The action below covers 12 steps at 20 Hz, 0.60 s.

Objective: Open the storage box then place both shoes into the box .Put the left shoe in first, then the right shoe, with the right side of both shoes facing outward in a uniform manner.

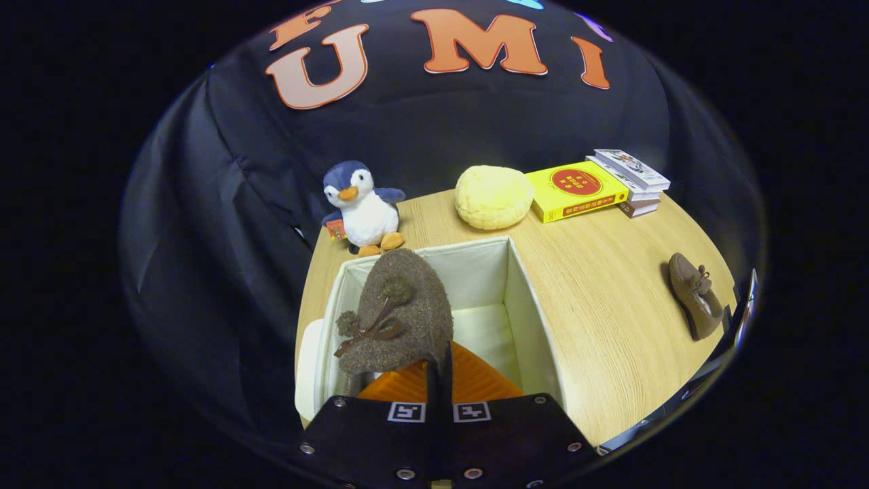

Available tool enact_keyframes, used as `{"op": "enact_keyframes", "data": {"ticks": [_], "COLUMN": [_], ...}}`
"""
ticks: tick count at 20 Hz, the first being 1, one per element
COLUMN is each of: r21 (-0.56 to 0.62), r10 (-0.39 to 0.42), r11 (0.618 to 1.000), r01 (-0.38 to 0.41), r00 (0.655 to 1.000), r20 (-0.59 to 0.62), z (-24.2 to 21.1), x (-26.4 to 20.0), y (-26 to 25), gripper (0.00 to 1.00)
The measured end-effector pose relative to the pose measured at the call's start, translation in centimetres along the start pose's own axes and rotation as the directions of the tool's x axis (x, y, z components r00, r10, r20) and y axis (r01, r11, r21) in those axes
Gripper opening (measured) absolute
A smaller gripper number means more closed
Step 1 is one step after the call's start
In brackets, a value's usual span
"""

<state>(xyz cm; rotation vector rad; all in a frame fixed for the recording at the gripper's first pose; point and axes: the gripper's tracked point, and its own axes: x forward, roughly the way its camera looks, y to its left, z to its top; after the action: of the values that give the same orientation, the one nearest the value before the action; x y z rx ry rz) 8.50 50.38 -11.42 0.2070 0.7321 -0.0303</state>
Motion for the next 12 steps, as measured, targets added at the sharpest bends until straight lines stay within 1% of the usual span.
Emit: {"op": "enact_keyframes", "data": {"ticks": [6,8,10,12], "r21": [-0.021,-0.021,-0.046,-0.066], "r10": [-0.003,0.030,0.056,0.072], "r11": [1.000,0.999,0.997,0.995], "r01": [0.002,-0.032,-0.063,-0.080], "r00": [0.999,0.995,0.990,0.991], "r20": [-0.053,-0.095,-0.127,-0.111], "z": [-2.6,-4.1,-5.1,-5.0], "x": [2.4,2.7,2.4,1.5], "y": [1.8,2.8,3.1,3.1], "gripper": [0.01,0.04,0.25,0.75]}}
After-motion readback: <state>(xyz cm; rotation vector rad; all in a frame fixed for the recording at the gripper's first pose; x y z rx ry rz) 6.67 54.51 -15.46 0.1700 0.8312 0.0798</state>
